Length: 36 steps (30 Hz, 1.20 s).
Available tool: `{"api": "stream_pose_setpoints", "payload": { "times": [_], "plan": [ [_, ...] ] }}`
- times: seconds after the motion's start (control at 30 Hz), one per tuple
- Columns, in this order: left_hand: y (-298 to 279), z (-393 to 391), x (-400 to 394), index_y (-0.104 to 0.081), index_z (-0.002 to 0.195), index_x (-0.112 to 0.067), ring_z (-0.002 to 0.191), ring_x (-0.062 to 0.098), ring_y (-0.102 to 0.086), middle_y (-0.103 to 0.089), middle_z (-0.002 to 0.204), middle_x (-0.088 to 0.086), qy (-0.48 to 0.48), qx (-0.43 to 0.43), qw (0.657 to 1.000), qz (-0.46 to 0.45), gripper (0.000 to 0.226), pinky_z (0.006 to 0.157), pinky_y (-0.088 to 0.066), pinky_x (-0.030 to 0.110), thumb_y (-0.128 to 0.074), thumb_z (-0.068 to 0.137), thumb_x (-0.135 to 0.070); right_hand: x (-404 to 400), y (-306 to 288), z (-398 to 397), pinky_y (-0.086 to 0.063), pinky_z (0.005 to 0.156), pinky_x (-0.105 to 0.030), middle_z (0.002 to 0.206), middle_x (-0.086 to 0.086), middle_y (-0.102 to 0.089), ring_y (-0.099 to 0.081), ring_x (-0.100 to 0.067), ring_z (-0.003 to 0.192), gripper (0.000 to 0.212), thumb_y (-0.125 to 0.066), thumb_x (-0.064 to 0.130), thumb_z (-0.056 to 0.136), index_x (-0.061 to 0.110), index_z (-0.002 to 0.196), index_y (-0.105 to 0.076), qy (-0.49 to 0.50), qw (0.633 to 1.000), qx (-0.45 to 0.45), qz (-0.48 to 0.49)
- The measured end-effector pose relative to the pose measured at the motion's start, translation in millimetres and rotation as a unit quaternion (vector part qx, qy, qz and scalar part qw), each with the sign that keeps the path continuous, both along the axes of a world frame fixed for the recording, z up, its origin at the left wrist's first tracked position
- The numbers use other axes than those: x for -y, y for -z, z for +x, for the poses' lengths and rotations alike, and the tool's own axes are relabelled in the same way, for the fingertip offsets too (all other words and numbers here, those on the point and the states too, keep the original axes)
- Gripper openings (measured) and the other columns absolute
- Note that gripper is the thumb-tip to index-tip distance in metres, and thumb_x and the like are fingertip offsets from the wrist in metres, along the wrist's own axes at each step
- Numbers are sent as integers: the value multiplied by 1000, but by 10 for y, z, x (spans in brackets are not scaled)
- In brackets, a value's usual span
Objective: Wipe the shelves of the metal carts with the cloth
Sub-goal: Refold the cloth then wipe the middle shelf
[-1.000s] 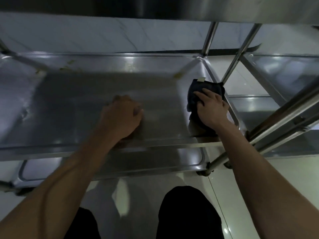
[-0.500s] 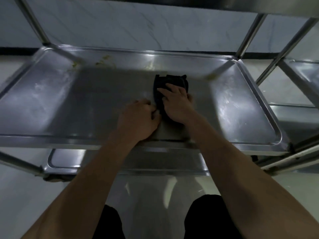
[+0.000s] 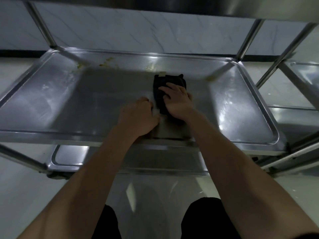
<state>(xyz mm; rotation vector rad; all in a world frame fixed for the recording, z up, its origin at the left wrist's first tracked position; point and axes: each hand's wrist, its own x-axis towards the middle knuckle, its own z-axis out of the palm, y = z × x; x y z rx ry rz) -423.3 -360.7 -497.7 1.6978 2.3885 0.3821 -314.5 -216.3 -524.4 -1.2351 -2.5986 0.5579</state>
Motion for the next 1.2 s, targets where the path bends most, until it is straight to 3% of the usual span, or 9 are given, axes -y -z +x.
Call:
{"api": "stream_pose_setpoints", "payload": {
  "times": [0.07, 0.17, 0.23, 0.3, 0.43, 0.53, 0.7, 1.2],
  "plan": [
    [-69, 112, -64, -63, 94, -15, 98, 30, -58, -59, 108, 8, -9, -15, 1000, 4, 29, 87, -52, 46, -61, 86, -43, -110, -11, 208, -14, 118, -43, 161, 13, -26, -16, -20, 149, 45, -34, 39, 101, 45, 145, -40, 19, 1000, 2, -4],
    [-141, 472, -266, -67, 101, -10, 102, 31, -56, -60, 106, 9, 43, 21, 997, 63, 25, 88, -51, 47, -66, 84, -29, -267, -23, 566, -14, 116, -41, 161, 11, -27, -17, -21, 148, 45, -37, 37, 102, 43, 145, -42, 48, 999, -5, -2],
    [-163, 778, -422, -60, 82, -15, 93, 28, -56, -57, 96, 5, 84, 45, 993, 67, 14, 81, -50, 41, -65, 84, -28, -380, -36, 807, -15, 115, -40, 160, 11, -30, -20, -20, 148, 44, -38, 37, 101, 43, 145, -44, 70, 998, -10, 3],
    [-120, 1013, -556, -58, 76, -18, 89, 26, -57, -59, 95, 5, 103, 31, 993, 37, 19, 77, -48, 36, -64, 85, -33, -500, -53, 1063, -17, 113, -38, 159, 13, -31, -22, -18, 147, 43, -38, 38, 101, 45, 143, -45, 97, 995, -6, 16],
    [-9, 1114, -653, -73, 98, -15, 99, 27, -59, -61, 109, 7, 90, 24, 995, 18, 33, 90, -52, 44, -62, 89, -45, -763, -84, 1594, -20, 114, -44, 159, 12, -32, -25, -19, 147, 44, -40, 37, 100, 45, 143, -46, 147, 989, 6, 33],
    [-8, 1100, -637, -72, 99, -22, 110, 27, -56, -60, 116, 3, 109, 3, 994, 9, 37, 96, -50, 47, -58, 88, -55, -945, -135, 1944, -18, 118, -48, 160, 10, -31, -24, -22, 147, 44, -39, 36, 100, 44, 143, -46, 194, 981, 5, 23],
    [-22, 1239, -636, -63, 125, -27, 130, 29, -45, -49, 141, 3, 110, -35, 993, -11, 63, 108, -38, 56, -50, 86, -74, -1043, -190, 2127, -13, 119, -48, 161, 8, -27, -19, -24, 149, 46, -35, 36, 101, 43, 146, -42, 211, 977, 15, 7],
    [-40, 1306, -639, -67, 118, -21, 128, 33, -46, -46, 141, 7, 108, -22, 994, 4, 57, 110, -35, 55, -54, 90, -68, 51, -223, 2582, -12, 117, -48, 161, 12, -26, -17, -21, 148, 45, -35, 36, 102, 45, 146, -40, 232, 972, 29, 0]
  ]
}}
